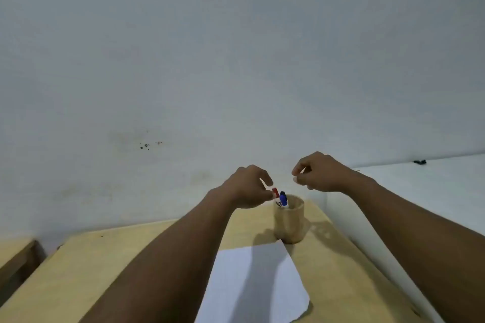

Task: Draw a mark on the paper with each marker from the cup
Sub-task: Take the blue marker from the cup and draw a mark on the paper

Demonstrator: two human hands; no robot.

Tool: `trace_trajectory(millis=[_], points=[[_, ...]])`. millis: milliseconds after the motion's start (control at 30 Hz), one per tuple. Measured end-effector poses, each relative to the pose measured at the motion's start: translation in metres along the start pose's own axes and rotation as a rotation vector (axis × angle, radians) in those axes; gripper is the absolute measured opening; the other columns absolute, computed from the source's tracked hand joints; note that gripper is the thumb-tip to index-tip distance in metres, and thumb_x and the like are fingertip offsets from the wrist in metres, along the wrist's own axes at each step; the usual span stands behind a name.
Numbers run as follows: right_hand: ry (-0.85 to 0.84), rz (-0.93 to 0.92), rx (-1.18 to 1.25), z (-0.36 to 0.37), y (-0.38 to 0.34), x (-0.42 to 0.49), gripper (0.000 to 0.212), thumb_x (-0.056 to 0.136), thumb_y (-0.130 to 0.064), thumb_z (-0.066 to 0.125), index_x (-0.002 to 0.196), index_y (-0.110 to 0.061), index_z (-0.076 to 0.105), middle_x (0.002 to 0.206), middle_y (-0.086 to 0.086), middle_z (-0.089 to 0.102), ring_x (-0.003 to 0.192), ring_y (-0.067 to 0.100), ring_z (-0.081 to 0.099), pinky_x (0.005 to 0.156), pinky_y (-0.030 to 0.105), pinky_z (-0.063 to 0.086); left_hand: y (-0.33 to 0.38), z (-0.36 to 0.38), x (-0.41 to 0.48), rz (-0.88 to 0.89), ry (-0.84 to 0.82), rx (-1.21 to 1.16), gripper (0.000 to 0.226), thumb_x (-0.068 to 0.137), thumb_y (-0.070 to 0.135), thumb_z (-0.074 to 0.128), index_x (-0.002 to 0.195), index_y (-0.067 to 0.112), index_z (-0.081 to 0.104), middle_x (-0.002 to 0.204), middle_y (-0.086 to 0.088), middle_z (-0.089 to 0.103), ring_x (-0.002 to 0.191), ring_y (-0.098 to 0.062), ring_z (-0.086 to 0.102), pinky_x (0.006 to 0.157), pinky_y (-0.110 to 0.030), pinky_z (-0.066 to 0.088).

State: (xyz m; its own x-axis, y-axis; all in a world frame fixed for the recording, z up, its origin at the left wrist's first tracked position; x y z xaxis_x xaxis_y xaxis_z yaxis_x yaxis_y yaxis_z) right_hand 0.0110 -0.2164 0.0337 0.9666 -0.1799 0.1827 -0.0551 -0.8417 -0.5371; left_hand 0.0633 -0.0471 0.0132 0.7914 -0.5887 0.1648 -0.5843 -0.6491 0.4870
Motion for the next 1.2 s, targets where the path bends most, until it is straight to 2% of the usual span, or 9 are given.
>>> trace_trajectory(millis=[167, 333, 467, 633, 733, 833, 967, 1067, 1200], points=[[-0.014, 0.111, 0.076, 0.017, 0.050, 0.006, 0.014, 0.090, -0.020, 0.068, 0.102, -0.017, 0.074, 0.084, 0.003, 0.074, 0.069, 0.018, 0.071, 0.053, 0.018, 0.044, 0.010, 0.037, 0.029, 0.003, 0.026, 0.124, 0.040, 0.084, 0.040, 0.069, 0.123, 0.032, 0.067, 0.115, 0.007, 0.073, 0.110, -0.018, 0.065, 0.090, -0.038, 0.055], [-0.045, 0.155, 0.090, 0.041, 0.081, 0.022, 0.016, 0.090, -0.015, 0.064, 0.103, -0.014, 0.074, 0.079, 0.002, 0.074, 0.064, 0.018, 0.070, 0.047, 0.012, 0.042, 0.010, 0.057, 0.049, 0.020, 0.119, 0.279, 0.021, 0.086, 0.030, 0.064, 0.103, 0.023, 0.075, 0.106, 0.001, 0.073, 0.097, -0.026, 0.068, 0.078, -0.035, 0.055], [-0.043, 0.160, 0.106, 0.051, 0.088, 0.034, 0.018, 0.089, -0.013, 0.062, 0.101, -0.014, 0.074, 0.084, 0.006, 0.078, 0.070, 0.021, 0.074, 0.058, 0.021, 0.051, 0.002, 0.062, 0.058, 0.053, 0.143, 0.261, 0.016, 0.088, 0.025, 0.067, 0.100, 0.020, 0.075, 0.106, 0.000, 0.071, 0.096, -0.026, 0.067, 0.074, -0.033, 0.053], [-0.053, 0.132, 0.158, 0.054, 0.079, 0.045, 0.015, 0.089, -0.013, 0.061, 0.092, -0.013, 0.075, 0.077, 0.009, 0.080, 0.059, 0.017, 0.071, 0.050, 0.022, 0.048, -0.012, 0.051, 0.064, 0.069, 0.126, 0.056, 0.003, 0.085, 0.026, 0.076, 0.085, 0.023, 0.076, 0.089, 0.004, 0.077, 0.088, -0.019, 0.069, 0.076, -0.037, 0.059], [-0.183, 0.170, 0.298, 0.053, 0.059, 0.042, 0.018, 0.093, -0.016, 0.062, 0.096, -0.003, 0.074, 0.067, 0.007, 0.075, 0.052, 0.017, 0.064, 0.046, 0.023, 0.041, -0.014, 0.019, 0.064, 0.080, 0.168, -0.116, 0.012, 0.084, 0.025, 0.081, 0.079, 0.016, 0.075, 0.080, 0.000, 0.079, 0.076, -0.019, 0.074, 0.070, -0.031, 0.060], [-0.434, 0.235, 0.439, 0.059, 0.024, 0.030, 0.038, 0.095, -0.031, 0.066, 0.105, 0.004, 0.073, 0.076, 0.010, 0.073, 0.053, 0.017, 0.063, 0.046, 0.024, 0.040, -0.025, -0.026, 0.059, 0.042, 0.237, -0.289, 0.015, 0.085, 0.024, 0.082, 0.077, 0.015, 0.073, 0.076, -0.004, 0.080, 0.062, -0.018, 0.075, 0.056, -0.021, 0.054], [-0.654, 0.230, 0.648, 0.099, -0.037, 0.011, 0.074, 0.088, -0.063, 0.064, 0.127, 0.000, 0.063, 0.086, 0.013, 0.075, 0.056, 0.019, 0.067, 0.044, 0.024, 0.045, -0.054, -0.078, 0.040, -0.016, 0.314, -0.565, 0.019, 0.088, 0.023, 0.080, 0.088, 0.004, 0.075, 0.074, -0.003, 0.079, 0.061, -0.016, 0.073, 0.058, -0.027, 0.055], [-0.513, 0.236, 1.068, 0.135, -0.073, 0.012, 0.074, 0.086, -0.066, 0.064, 0.129, -0.006, 0.060, 0.081, 0.013, 0.072, 0.050, 0.019, 0.058, 0.043, 0.023, 0.038, -0.083, -0.086, 0.016, -0.089, 0.274, -0.751, 0.025, 0.088, 0.025, 0.079, 0.097, 0.002, 0.075, 0.082, -0.008, 0.079, 0.066, -0.017, 0.075, 0.065, -0.028, 0.059], [-0.199, 0.345, 1.544, 0.176, -0.089, 0.026, 0.044, 0.089, -0.054, 0.069, 0.107, -0.014, 0.068, 0.067, 0.005, 0.062, 0.039, 0.011, 0.041, 0.038, 0.020, 0.025, -0.127, -0.072, -0.016, -0.190, 0.234, -0.855, 0.028, 0.087, 0.029, 0.080, 0.098, 0.005, 0.074, 0.088, -0.010, 0.078, 0.072, -0.023, 0.075, 0.069, -0.030, 0.058]])
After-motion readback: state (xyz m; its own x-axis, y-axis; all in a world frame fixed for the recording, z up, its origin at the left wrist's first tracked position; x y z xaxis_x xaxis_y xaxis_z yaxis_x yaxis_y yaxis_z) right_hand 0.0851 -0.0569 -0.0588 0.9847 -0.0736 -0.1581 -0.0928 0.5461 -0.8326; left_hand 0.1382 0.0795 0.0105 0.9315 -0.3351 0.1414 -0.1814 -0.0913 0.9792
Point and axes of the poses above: each hand's wrist, its own x-axis towards the middle knuckle, its own z-axis out of the palm, y = z × x, the point moved 8 cm from there along x, towards the middle knuckle
